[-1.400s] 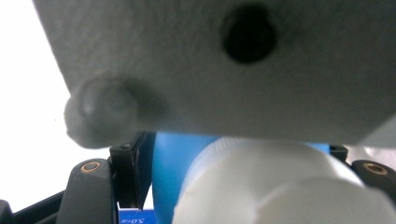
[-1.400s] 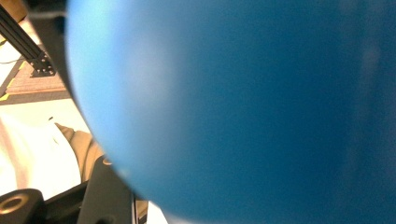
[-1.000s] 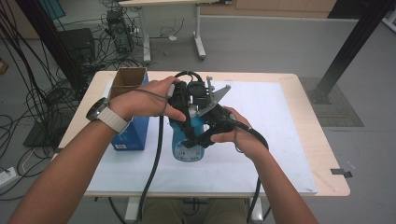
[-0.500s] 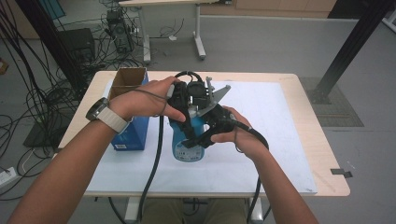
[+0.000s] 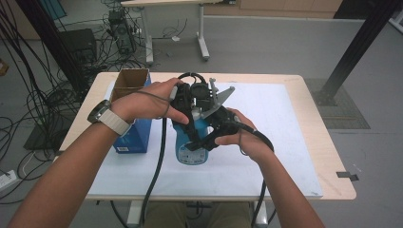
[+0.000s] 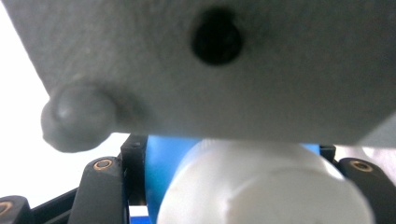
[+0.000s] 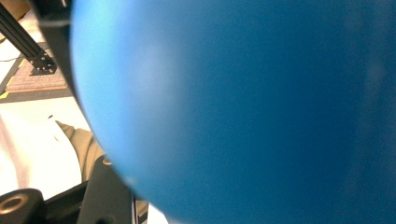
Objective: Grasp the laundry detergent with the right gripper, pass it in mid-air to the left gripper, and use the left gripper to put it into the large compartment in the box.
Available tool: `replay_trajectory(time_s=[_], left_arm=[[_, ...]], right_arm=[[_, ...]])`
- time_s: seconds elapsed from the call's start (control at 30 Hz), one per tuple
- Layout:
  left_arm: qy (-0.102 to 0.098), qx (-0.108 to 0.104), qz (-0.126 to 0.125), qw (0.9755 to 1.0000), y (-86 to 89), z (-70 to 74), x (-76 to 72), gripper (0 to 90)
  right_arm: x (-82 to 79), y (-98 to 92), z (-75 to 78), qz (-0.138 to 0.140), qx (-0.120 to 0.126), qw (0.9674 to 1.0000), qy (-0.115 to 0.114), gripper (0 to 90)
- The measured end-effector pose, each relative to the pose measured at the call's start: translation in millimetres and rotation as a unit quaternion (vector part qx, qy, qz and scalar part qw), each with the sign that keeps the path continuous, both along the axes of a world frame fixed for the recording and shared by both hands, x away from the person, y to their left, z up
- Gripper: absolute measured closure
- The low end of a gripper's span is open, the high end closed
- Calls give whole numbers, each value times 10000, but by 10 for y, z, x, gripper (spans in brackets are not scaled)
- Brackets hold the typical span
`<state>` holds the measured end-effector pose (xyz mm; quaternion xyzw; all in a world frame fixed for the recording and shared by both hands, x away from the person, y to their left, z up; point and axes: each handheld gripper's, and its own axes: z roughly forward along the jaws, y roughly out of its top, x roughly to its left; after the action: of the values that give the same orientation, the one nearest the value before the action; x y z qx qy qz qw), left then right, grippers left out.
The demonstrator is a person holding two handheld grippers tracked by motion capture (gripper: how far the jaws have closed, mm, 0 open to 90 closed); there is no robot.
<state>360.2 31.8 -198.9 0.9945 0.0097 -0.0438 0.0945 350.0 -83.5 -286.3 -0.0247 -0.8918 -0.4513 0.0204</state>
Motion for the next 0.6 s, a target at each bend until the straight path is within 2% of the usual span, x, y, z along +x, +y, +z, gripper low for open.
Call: replay_trajectory(time_s=[0.17, 0.6], left_arm=[[7, -8, 3, 10000, -2, -5, 4, 386], [24, -28, 18, 10000, -2, -17, 15, 386]], right_arm=[[-10, -2, 4, -51, -33, 10000, 76, 436], [9, -8, -8, -5, -28, 10000, 36, 436]])
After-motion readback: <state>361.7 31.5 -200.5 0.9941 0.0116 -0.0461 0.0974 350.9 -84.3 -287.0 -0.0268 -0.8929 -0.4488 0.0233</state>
